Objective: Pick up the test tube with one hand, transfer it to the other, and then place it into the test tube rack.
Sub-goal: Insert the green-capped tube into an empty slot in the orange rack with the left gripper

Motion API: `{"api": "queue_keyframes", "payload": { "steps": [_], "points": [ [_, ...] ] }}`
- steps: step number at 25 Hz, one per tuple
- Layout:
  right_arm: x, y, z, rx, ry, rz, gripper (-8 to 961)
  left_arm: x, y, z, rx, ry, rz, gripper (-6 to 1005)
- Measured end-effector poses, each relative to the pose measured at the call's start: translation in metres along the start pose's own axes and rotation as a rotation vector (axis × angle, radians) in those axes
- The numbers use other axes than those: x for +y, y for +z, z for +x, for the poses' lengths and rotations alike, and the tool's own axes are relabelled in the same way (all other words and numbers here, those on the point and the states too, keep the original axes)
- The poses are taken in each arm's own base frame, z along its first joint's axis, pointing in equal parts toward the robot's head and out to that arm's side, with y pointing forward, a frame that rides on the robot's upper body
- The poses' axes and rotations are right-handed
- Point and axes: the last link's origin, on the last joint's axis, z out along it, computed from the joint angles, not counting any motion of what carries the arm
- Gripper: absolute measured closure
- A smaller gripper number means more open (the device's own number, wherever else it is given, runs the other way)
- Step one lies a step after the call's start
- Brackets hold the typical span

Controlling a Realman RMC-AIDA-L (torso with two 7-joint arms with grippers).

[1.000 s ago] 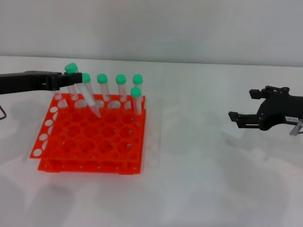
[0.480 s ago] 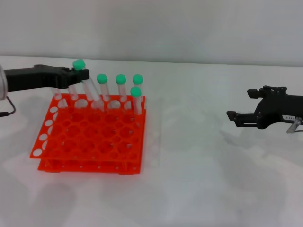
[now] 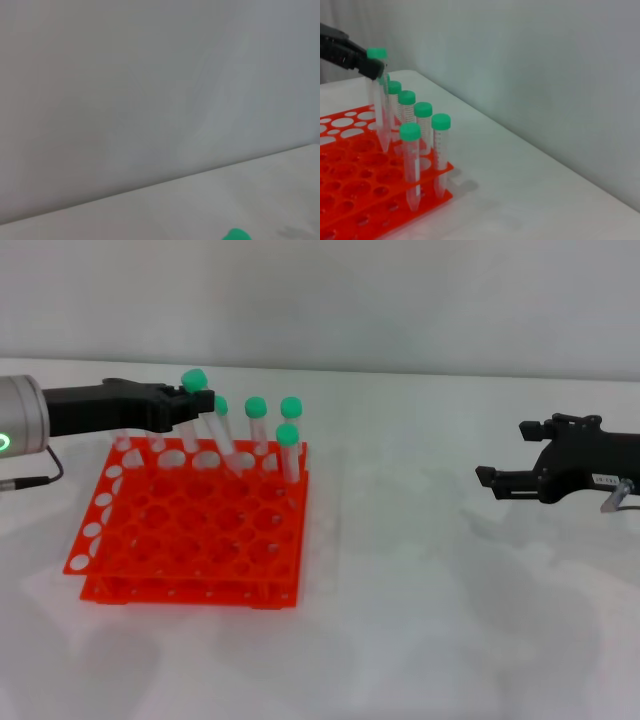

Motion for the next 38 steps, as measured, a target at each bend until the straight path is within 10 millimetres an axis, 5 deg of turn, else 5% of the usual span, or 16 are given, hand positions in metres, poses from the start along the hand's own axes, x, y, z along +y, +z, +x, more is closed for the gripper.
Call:
{"api": "queue_keyframes", "payload": {
  "steps": [38],
  "points": [
    [-0.001,0.008,-0.006,0.017,-0.01,-0.016,96,0.004,0.011,-0.021,0.037,0.042,-0.027,791]
  ]
}}
